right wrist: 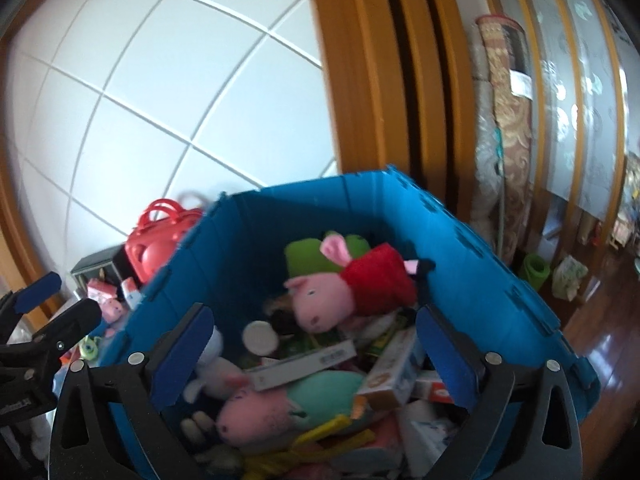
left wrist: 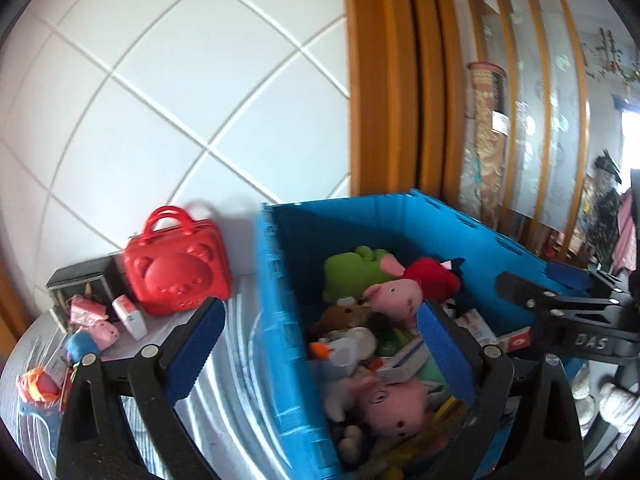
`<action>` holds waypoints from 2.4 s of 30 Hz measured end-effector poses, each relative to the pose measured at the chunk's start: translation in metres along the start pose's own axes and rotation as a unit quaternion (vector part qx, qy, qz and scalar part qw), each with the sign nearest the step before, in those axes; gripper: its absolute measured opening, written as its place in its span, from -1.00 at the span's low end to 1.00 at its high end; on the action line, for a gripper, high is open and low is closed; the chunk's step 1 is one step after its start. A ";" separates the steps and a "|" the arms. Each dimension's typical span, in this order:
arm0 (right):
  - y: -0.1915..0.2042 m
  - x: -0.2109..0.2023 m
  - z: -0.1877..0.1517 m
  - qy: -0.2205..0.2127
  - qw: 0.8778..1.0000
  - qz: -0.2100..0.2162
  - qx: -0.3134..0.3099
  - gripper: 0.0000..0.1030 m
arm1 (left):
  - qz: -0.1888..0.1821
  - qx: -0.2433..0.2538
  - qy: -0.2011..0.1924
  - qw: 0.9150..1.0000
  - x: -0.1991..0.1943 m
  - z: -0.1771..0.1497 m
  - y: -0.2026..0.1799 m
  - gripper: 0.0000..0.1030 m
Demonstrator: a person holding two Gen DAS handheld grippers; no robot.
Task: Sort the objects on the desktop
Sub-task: 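Withdraw both tools from the bin back toward the bed, then grasp the orange-shirt pig plush with both tools together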
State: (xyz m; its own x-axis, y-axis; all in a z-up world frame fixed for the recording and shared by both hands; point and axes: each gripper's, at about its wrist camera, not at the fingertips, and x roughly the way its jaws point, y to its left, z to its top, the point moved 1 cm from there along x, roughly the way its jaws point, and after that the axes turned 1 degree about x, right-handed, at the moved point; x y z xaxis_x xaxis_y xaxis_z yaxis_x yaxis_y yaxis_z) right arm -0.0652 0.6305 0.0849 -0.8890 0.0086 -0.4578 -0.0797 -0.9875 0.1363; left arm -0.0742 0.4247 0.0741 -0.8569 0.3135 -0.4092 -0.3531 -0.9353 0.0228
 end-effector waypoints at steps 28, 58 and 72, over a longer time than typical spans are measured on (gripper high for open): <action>0.391 0.115 -0.106 0.139 0.937 0.279 -0.158 1.00 | 0.298 -0.222 0.157 0.915 -0.118 -0.215 0.386 0.91; 0.719 0.251 -0.225 0.294 0.922 0.191 -0.165 1.00 | 0.166 -0.200 0.231 0.938 -0.068 -0.314 0.772 0.91; 0.781 0.369 -0.276 0.367 0.900 0.186 -0.145 1.00 | 0.055 -0.120 0.316 0.939 0.079 -0.342 0.773 0.90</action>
State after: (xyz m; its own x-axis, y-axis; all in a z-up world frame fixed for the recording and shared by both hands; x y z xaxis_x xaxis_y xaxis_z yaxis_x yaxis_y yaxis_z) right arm -0.3313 -0.1812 -0.2202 -0.2837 -0.3322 -0.8995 0.3767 -0.9013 0.2141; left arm -0.2862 -0.3298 -0.2524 -0.4617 0.1235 -0.8784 -0.1160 -0.9902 -0.0783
